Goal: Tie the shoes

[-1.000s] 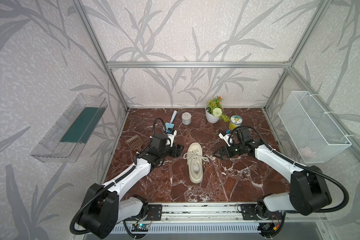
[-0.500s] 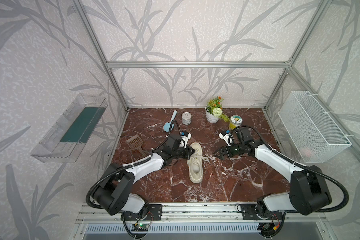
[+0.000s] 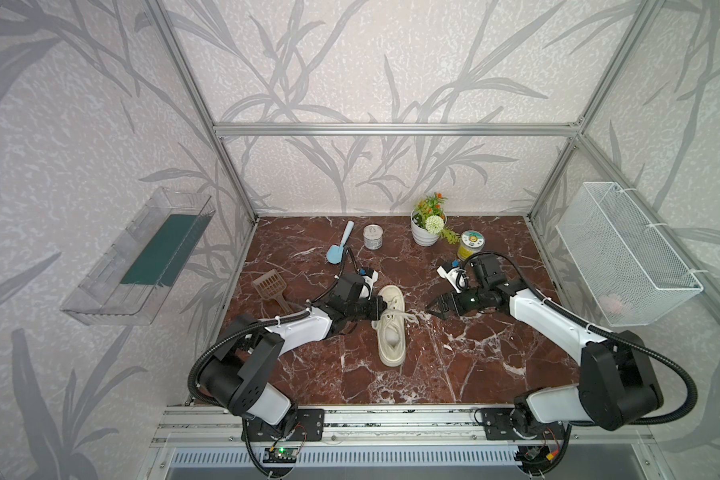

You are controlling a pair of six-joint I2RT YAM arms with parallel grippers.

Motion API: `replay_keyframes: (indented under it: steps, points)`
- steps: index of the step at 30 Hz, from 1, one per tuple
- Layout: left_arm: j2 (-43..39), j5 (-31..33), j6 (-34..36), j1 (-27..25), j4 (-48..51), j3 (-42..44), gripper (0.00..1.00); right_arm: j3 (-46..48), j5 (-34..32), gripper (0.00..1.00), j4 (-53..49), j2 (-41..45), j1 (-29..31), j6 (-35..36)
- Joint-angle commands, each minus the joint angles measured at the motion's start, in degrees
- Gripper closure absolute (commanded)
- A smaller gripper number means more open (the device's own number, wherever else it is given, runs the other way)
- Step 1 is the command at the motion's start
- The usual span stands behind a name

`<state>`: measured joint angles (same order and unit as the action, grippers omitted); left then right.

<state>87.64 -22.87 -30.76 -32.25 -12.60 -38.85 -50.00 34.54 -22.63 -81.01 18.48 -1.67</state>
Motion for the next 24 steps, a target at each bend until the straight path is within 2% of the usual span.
replay_keyframes:
  steps: [1,7,12,14,18,20,21,22,24]
  points:
    - [0.3,1.5,-0.8,-0.1,-1.4,0.9,1.0,-1.1,0.7,0.01,-1.4,-0.2,0.1,0.8]
    - [-2.0,1.6,0.6,-0.1,-0.9,0.4,1.0,-1.3,0.7,0.01,-1.8,0.0,0.1,1.0]
    - [-7.9,6.2,4.3,0.3,2.7,0.2,1.0,-0.8,-0.4,0.01,-0.9,0.3,0.0,0.8]
    - [-11.0,7.7,6.2,1.2,3.4,0.6,0.86,-0.3,-1.3,0.01,0.2,0.9,-0.1,0.1]
    - [-16.4,9.3,11.4,5.4,8.7,-0.5,0.5,1.3,-6.0,0.01,3.3,3.1,-0.2,-1.5]
    - [-18.5,9.2,13.6,9.0,10.9,-0.9,0.3,2.2,-10.7,0.01,4.6,4.2,-0.4,-2.0]
    - [-19.2,9.2,14.4,10.8,11.2,-0.8,0.08,2.8,-13.2,0.01,5.3,4.9,-0.5,-2.5]
    - [-20.2,9.3,15.3,13.0,11.2,-0.4,0.01,3.6,-16.6,0.01,6.5,5.7,-0.7,-3.2]
    - [-21.6,10.9,17.1,16.6,10.8,0.5,0.01,5.8,-23.6,0.01,9.0,7.5,-1.1,-5.1]
